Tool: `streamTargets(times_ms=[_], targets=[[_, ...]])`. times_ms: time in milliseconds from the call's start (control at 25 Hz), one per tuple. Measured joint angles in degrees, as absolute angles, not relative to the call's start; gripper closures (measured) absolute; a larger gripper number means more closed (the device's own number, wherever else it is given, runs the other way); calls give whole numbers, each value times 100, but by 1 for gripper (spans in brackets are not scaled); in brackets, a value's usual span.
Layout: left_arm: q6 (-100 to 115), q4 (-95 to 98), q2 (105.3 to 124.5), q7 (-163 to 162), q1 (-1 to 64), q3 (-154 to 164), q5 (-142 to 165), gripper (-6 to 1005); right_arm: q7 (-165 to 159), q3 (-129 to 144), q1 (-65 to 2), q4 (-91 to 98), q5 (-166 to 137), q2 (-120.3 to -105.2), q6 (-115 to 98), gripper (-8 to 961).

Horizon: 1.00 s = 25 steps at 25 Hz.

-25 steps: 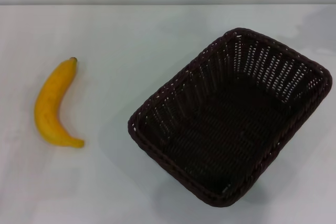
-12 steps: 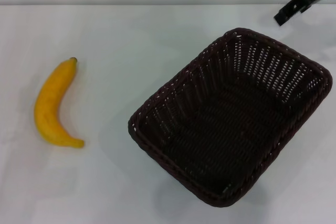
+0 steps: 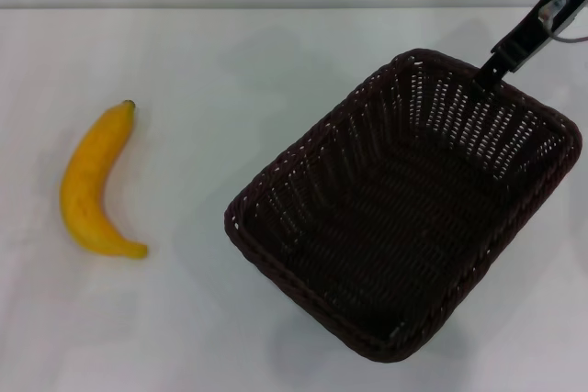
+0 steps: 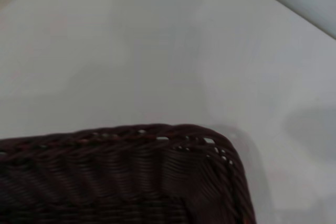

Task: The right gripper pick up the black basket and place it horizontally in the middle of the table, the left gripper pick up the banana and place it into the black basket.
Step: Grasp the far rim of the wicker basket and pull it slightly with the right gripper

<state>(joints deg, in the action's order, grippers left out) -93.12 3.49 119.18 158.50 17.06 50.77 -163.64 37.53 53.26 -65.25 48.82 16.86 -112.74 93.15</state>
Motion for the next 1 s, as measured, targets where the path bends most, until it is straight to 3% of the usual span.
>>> streamTargets(times_ms=[200,800,1000], targets=[[-9310,306,11918,15848,1705,5080,-16364,132,3741,5361,-6617,4535,1335,-11377,9023,291],[-9229,226,11935,15846,1661,5080,-16362,133,3754,5986,-7144,3392,1108,-11471,8690,338],[-9228,198,11942,15846,1654,5080,-16355,133,3760,6051,-7164,3360,1104,-11500,8702,531]])
